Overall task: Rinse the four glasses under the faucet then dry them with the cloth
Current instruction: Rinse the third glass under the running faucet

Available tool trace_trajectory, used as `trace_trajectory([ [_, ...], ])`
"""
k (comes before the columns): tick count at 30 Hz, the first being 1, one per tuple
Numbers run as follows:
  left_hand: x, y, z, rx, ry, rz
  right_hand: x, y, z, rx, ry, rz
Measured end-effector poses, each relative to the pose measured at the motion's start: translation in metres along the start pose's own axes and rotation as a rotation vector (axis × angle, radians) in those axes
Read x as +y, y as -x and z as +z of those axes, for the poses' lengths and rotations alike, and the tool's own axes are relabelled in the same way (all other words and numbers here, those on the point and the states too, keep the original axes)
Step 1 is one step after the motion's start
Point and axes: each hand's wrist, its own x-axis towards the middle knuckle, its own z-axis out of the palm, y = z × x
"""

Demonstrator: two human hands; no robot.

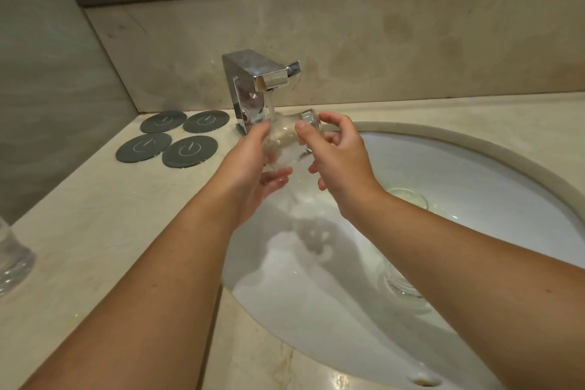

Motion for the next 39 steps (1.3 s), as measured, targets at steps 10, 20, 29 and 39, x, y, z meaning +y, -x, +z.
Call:
trace_trajectory([
  [10,0.003,0.001,-0.004,-0.031,0.071,-0.092,-0.002,0.004,-0.002,0.026,0.074,-0.079],
  [20,0.001,0.004,-0.004,-0.076,-0.041,-0.103,-0.004,-0.002,-0.007,0.098,0.072,-0.065],
  [29,-0.006,0.002,-0.008,-0.058,-0.289,-0.127,-0.013,0.001,-0.014,0.154,0.370,-0.201],
  [39,-0.003,0.006,-0.007,-0.191,-0.441,0.043,-0.023,0.001,-0.025,0.147,0.173,0.063],
])
